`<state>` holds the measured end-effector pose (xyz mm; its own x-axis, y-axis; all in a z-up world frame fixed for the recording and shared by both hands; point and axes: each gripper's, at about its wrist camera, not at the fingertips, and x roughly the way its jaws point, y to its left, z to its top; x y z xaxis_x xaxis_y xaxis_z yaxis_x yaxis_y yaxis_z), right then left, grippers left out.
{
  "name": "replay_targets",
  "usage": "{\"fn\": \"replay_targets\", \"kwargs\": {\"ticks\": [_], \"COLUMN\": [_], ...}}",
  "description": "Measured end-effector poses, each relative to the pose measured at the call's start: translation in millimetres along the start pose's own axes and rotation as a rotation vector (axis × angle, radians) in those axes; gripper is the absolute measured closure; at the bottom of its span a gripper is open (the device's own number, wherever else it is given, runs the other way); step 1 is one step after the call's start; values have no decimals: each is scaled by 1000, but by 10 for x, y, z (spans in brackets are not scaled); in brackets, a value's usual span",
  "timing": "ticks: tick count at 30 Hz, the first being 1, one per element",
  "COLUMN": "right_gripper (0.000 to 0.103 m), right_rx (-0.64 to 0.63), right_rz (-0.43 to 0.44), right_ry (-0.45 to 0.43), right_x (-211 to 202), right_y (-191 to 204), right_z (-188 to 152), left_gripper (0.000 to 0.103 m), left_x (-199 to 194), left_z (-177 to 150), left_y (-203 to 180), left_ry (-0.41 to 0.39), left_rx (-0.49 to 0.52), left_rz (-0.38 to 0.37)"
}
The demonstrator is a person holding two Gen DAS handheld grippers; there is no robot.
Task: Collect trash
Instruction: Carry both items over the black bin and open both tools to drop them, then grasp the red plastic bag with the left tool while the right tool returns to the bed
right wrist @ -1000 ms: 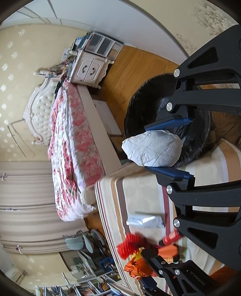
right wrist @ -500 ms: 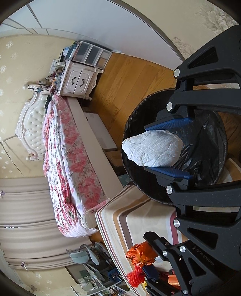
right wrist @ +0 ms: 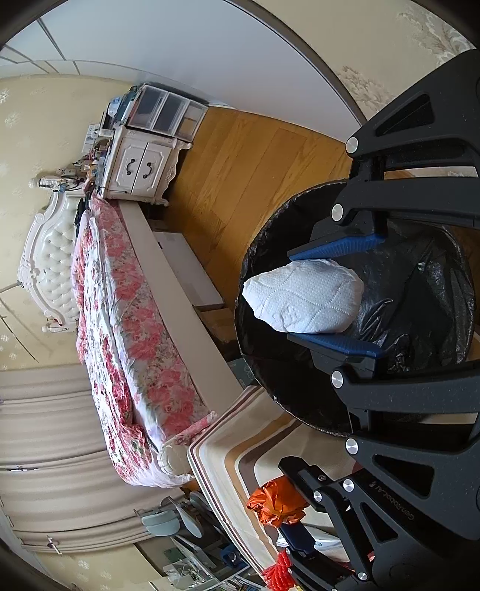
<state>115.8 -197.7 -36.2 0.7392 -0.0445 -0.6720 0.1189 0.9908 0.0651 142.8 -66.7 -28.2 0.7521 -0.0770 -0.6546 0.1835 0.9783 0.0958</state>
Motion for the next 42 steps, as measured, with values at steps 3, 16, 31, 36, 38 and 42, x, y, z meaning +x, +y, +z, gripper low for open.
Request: {"fn": "replay_targets", "kwargs": {"ticks": [3,16,31,36,38,42], "right_gripper": [66,66,50,47,46,45], "right_rx": [5,26,49,56,56,52], "right_rz": [-4,-12,-55,-69,-70,-61], "right_ry": [1,16,-2,-2,-1,1], "right_x": [23,83,73,47,36,16], "right_y": [-35,-95,-168,-187,-182,-137], "right_z": [15,4,16,3,-6,-22], "left_gripper": [46,46,24,23,23,23], "left_x": [34,123,129,101,79,-3], "left_z": [17,66,96,97,93,59], "left_y": [-33,-92,-43,-3,20,83], "left_ry": [5,20,19,14,15,11], "left_rx": [1,9,-13,-23,-27,-36], "left_rz": [-1,-5,11,15,18,22]}}
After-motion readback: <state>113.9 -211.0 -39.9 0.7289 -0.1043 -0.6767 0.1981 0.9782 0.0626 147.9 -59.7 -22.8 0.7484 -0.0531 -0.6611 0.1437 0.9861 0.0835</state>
